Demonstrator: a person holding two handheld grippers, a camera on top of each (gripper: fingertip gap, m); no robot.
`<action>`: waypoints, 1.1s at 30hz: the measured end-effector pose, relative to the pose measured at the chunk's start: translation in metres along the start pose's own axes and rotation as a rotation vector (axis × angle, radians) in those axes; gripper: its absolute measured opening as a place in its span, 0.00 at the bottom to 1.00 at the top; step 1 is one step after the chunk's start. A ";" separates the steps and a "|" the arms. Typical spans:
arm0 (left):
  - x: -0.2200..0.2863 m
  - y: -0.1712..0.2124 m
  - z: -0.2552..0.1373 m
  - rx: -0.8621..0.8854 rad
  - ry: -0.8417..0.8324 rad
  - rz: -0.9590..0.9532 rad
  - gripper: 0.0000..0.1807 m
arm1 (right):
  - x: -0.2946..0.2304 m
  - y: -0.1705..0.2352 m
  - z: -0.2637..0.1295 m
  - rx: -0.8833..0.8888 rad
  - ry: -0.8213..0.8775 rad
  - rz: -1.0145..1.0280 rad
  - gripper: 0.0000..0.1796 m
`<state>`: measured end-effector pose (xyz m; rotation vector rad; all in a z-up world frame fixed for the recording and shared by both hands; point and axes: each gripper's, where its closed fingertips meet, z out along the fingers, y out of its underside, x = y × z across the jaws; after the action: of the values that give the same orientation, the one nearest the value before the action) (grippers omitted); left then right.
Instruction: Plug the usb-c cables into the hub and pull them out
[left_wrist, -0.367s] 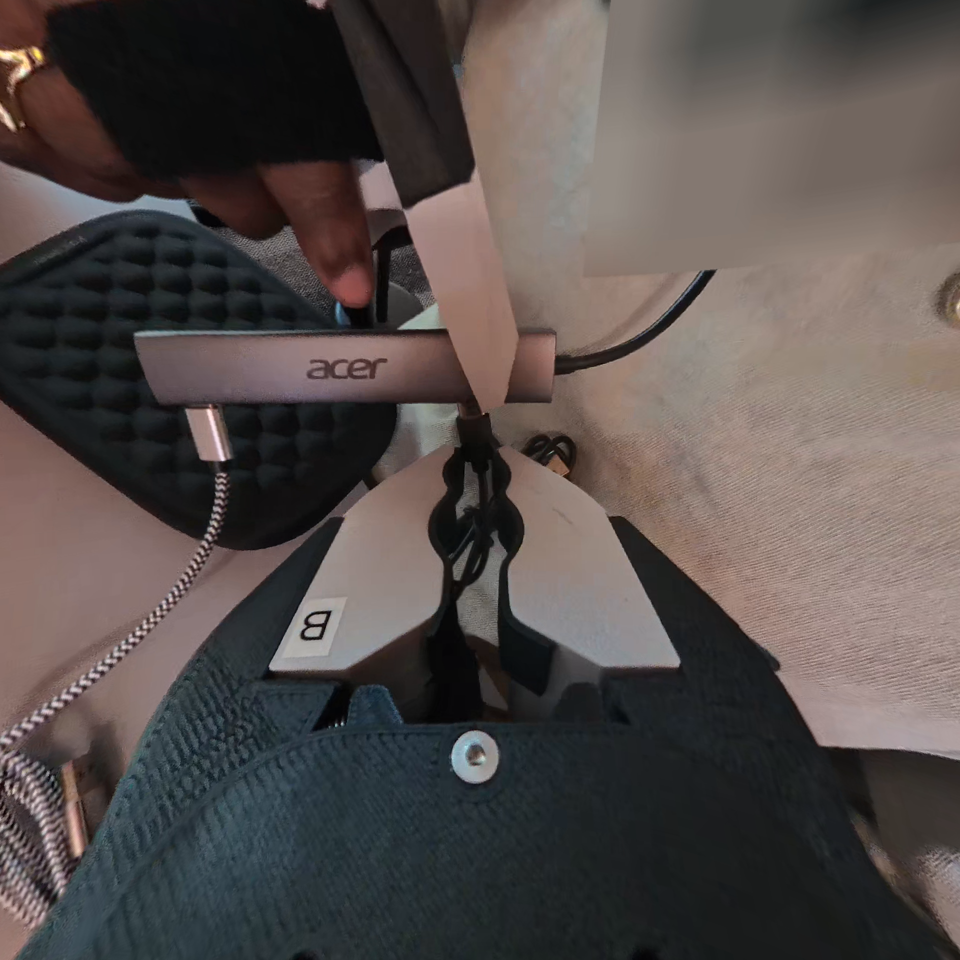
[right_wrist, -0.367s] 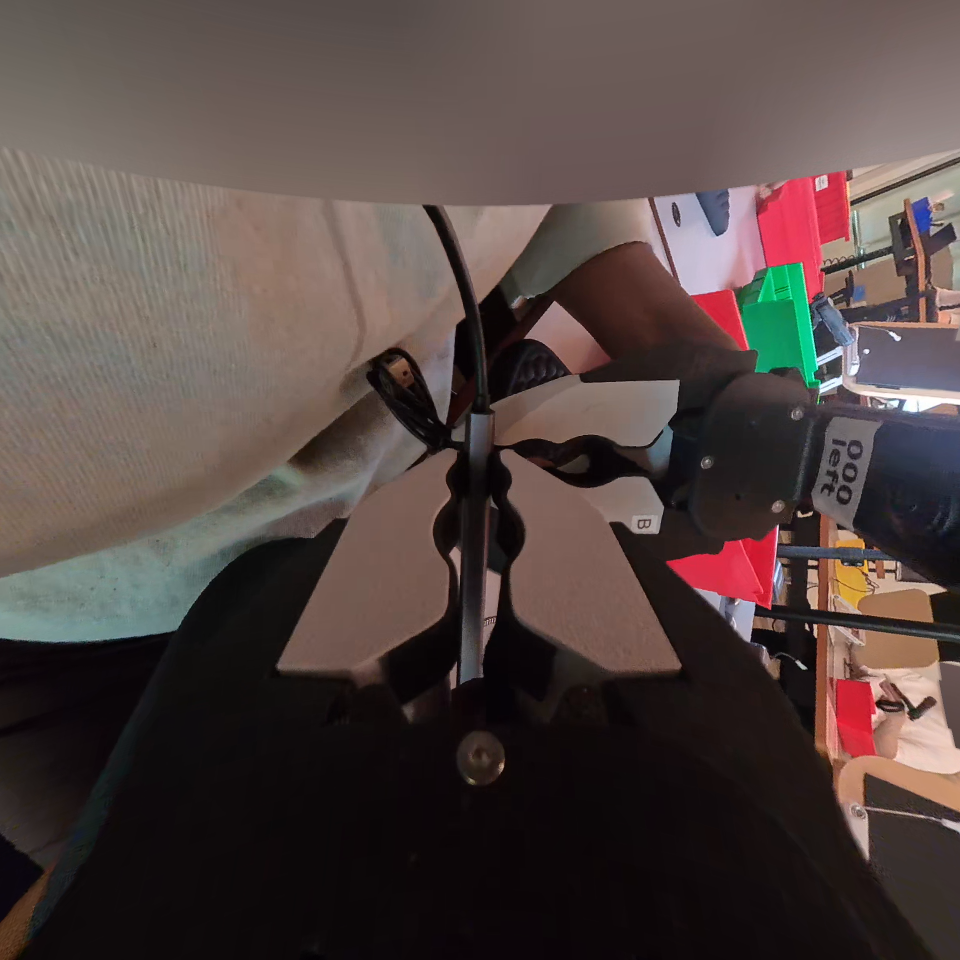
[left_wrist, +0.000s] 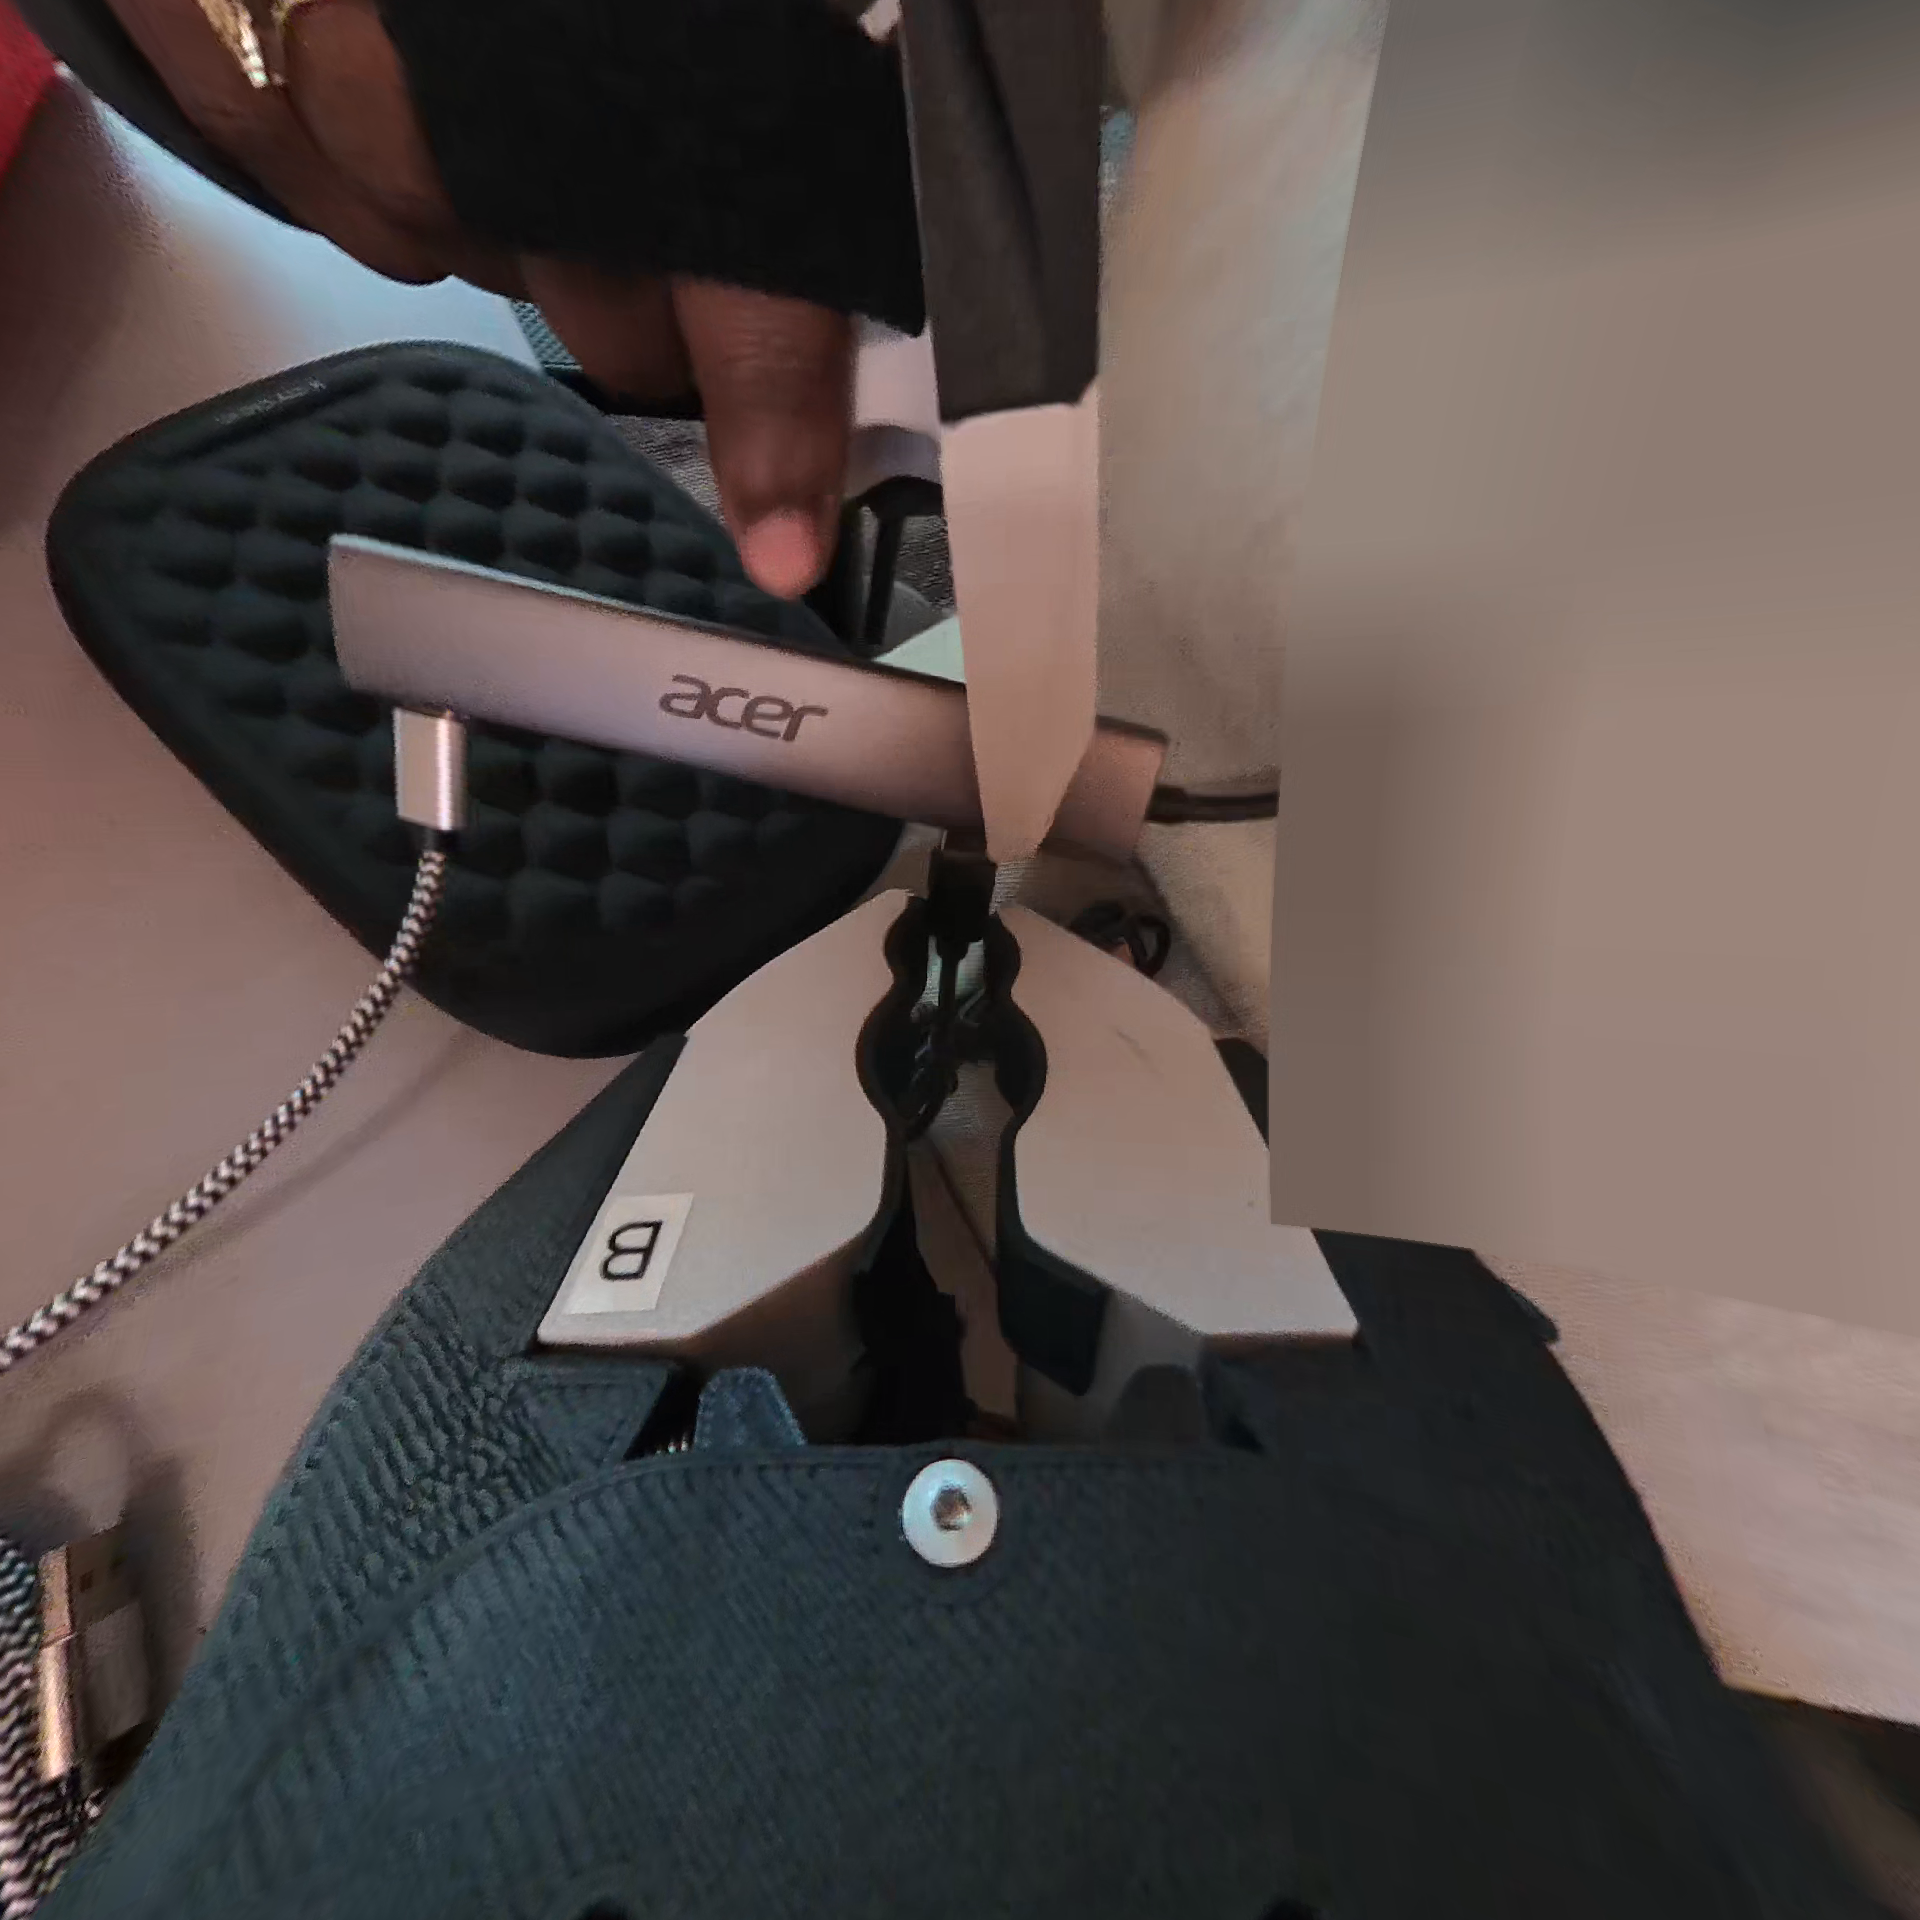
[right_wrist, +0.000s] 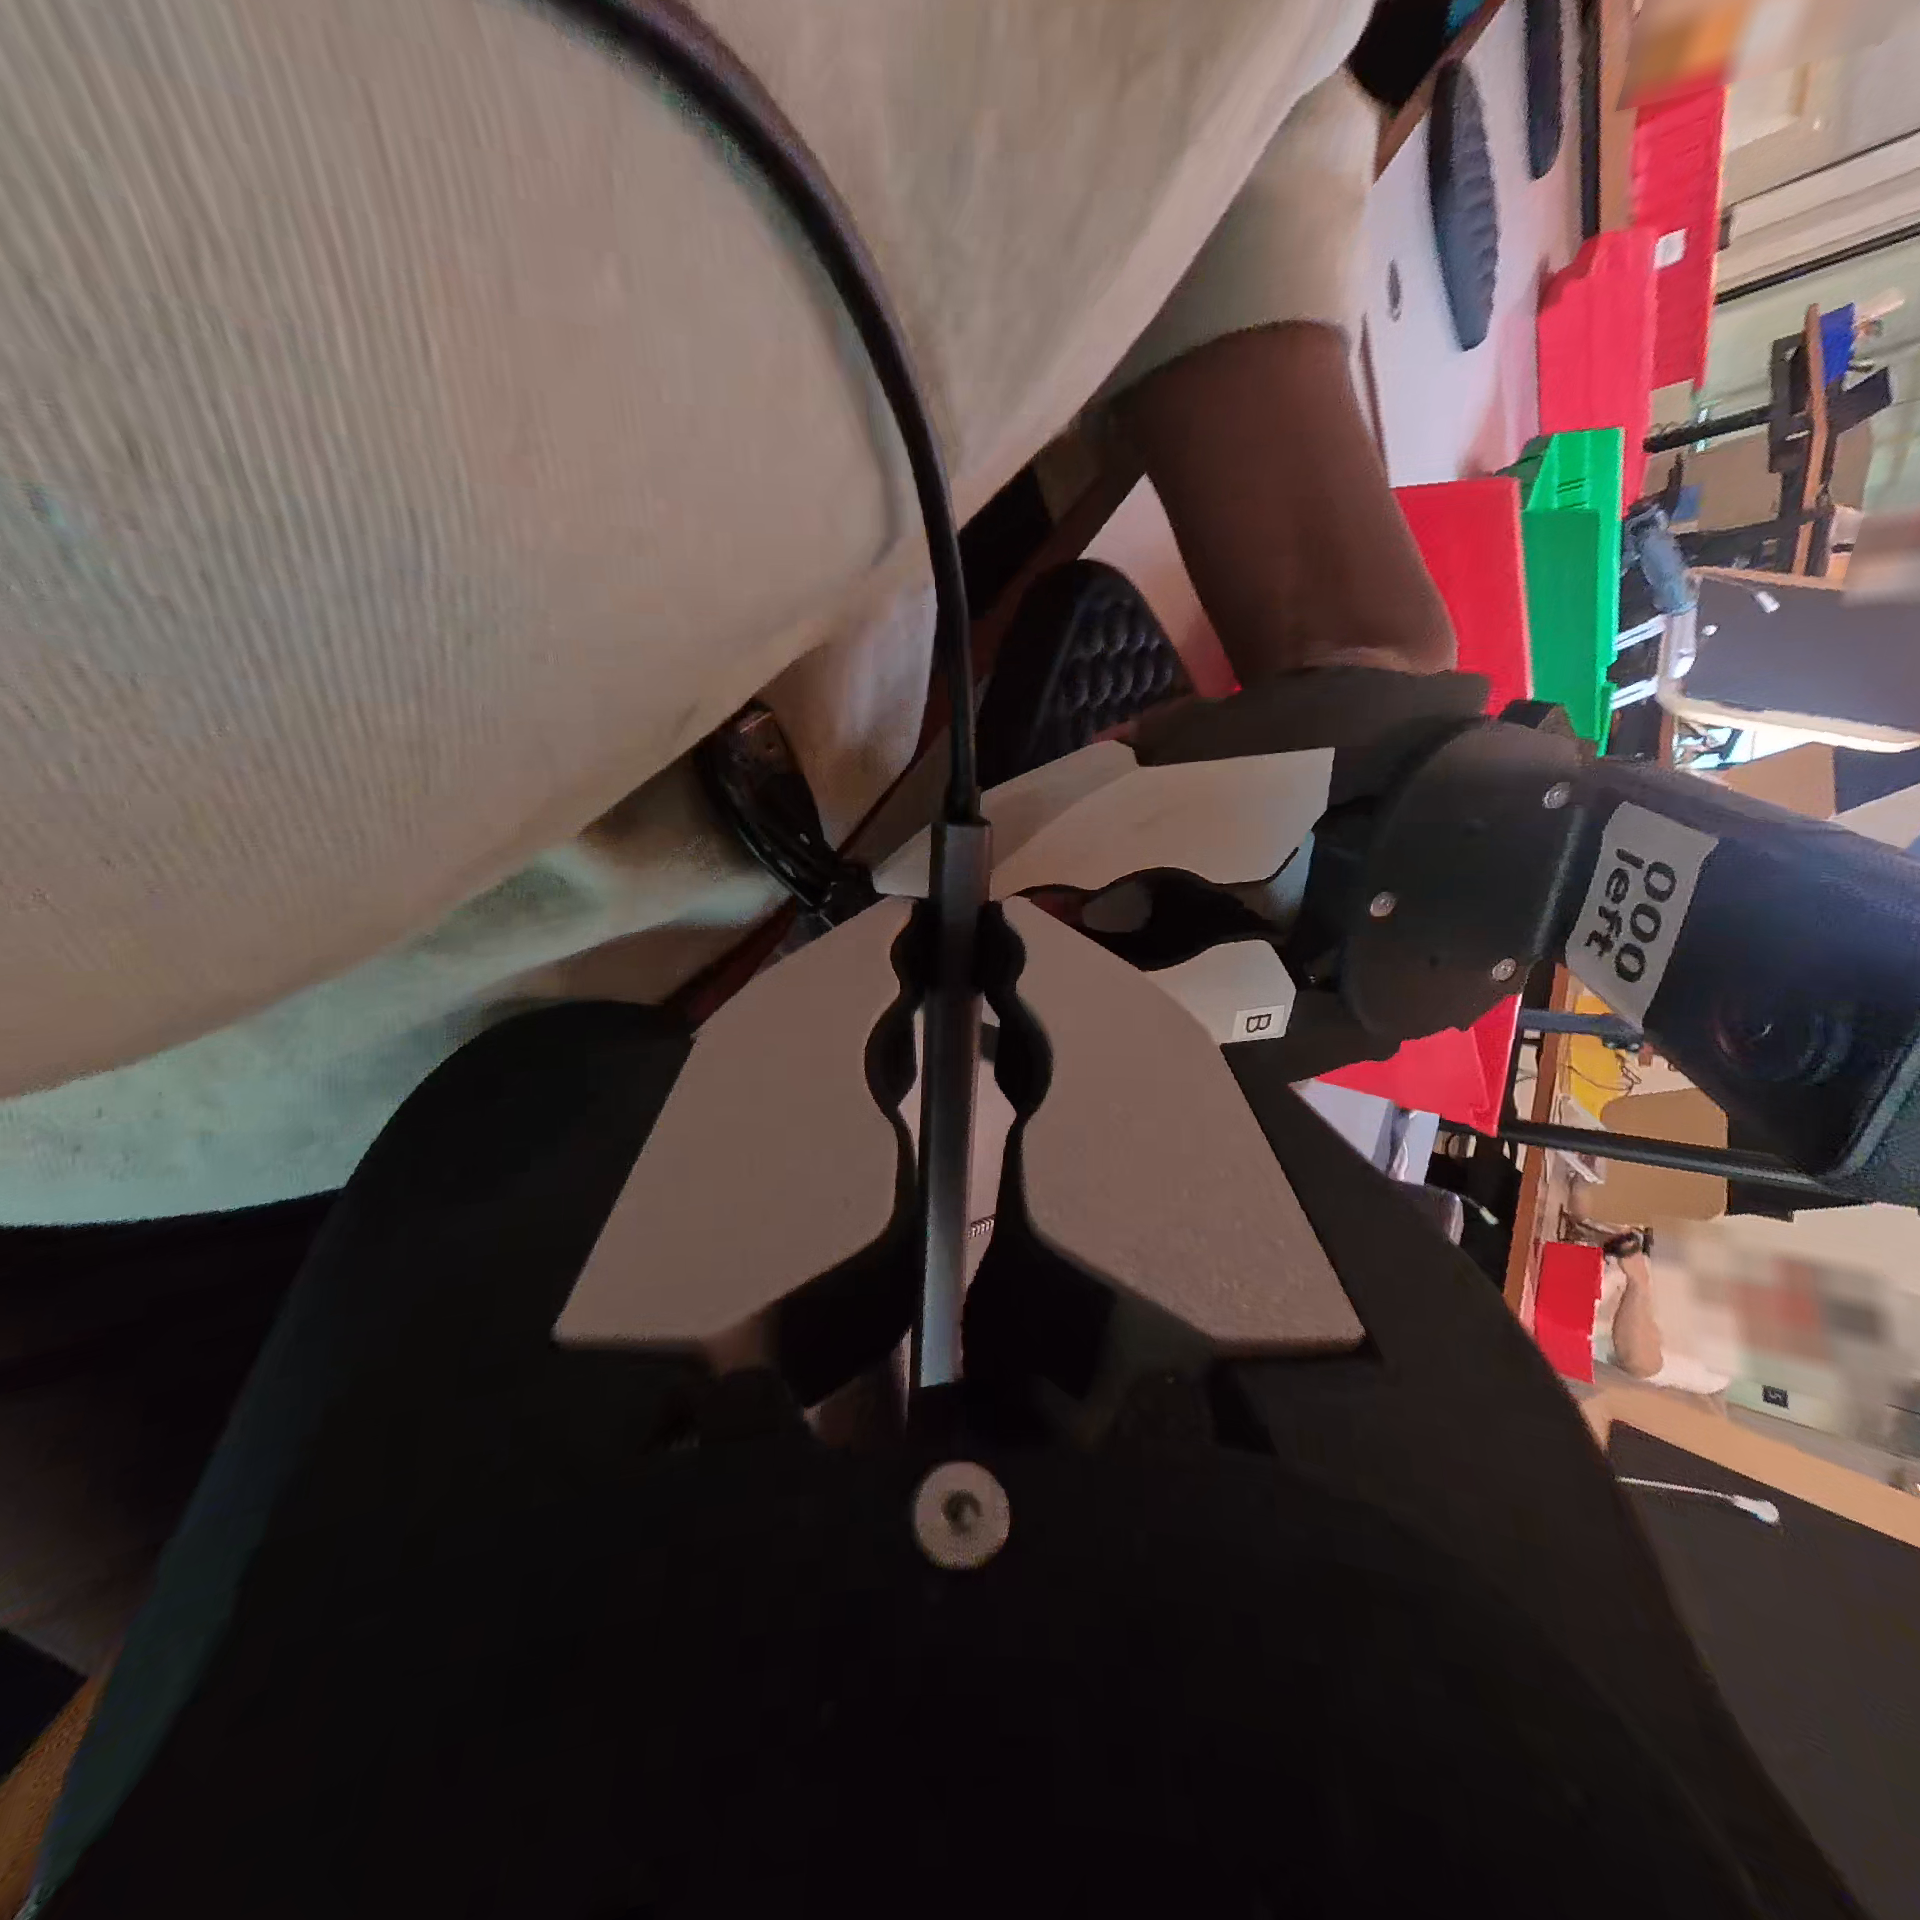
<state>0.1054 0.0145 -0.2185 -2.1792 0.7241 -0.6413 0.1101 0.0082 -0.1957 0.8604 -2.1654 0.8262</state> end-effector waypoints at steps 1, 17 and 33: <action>-0.002 0.001 0.001 0.007 -0.010 -0.005 0.05 | -0.002 0.002 0.002 -0.014 0.000 -0.008 0.06; -0.023 0.011 0.004 0.025 -0.107 -0.061 0.07 | -0.011 0.020 0.016 -0.063 0.035 0.003 0.05; -0.024 -0.007 -0.015 0.164 -0.440 0.212 0.17 | 0.000 0.015 -0.006 0.019 0.292 0.119 0.05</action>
<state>0.0814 0.0273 -0.2092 -1.9615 0.6280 -0.0988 0.1011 0.0211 -0.1971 0.5831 -1.9670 0.9680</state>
